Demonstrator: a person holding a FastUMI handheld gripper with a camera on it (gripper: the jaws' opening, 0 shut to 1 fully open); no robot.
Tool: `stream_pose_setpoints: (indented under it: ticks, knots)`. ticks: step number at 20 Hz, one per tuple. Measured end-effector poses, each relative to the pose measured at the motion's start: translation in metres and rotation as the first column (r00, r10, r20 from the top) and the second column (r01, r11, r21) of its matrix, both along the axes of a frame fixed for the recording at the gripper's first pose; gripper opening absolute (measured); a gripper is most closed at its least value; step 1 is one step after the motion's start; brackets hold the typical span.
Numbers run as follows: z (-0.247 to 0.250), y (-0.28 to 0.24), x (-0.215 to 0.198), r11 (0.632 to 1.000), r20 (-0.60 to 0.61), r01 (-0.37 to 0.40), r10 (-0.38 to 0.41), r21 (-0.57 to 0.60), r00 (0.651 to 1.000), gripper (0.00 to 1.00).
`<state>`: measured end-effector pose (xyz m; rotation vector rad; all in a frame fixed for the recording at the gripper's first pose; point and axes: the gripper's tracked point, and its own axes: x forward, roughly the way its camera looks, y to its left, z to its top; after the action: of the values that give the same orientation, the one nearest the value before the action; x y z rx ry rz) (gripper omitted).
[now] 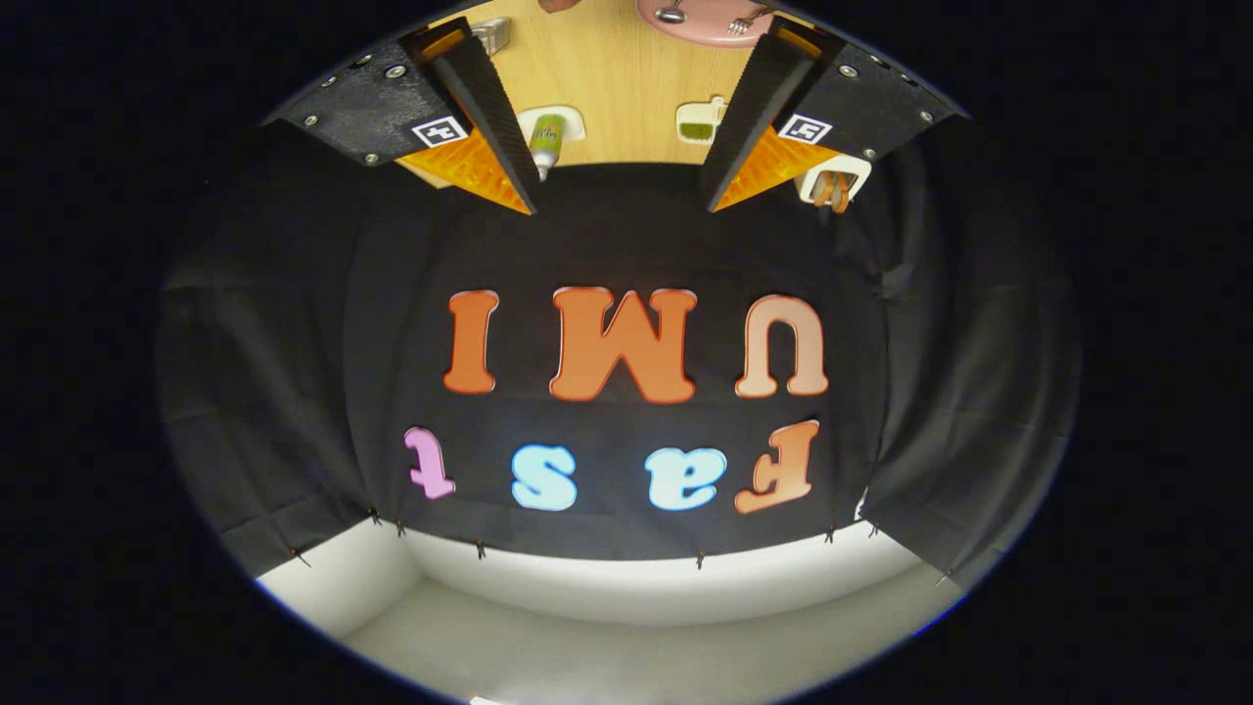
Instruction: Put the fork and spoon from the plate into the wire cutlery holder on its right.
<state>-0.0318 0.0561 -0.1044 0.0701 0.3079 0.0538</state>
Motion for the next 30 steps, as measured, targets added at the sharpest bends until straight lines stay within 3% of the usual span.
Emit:
stream_pose_setpoints:
  ticks: [3, 7, 10, 14, 17, 21, 25, 28, 30]
  knots:
    - [-0.055, 0.024, -0.010, 0.998, -0.119, -0.057, 0.059, 0.019, 0.991, 0.99]
    - [-0.143, 0.047, -0.039, 0.992, -0.304, -0.129, 0.125, 0.009, 0.945, 0.99]
    - [-0.212, 0.059, -0.073, 0.987, -0.463, -0.157, 0.148, 0.019, 0.874, 0.98]
    - [-0.254, 0.067, -0.100, 0.982, -0.567, -0.186, 0.152, -0.002, 0.810, 0.96]
    - [-0.277, 0.076, -0.125, 0.979, -0.651, -0.201, 0.172, 0.030, 0.740, 0.93]
    - [-0.301, 0.077, -0.146, 0.980, -0.726, -0.197, 0.161, 0.036, 0.669, 0.80]
    - [-0.324, 0.082, -0.170, 0.978, -0.803, -0.202, 0.168, 0.061, 0.572, 0.65]
    - [-0.335, 0.084, -0.180, 0.975, -0.840, -0.213, 0.167, 0.063, 0.516, 0.49]
    - [-0.338, 0.085, -0.184, 0.974, -0.859, -0.215, 0.167, 0.069, 0.484, 0.44]
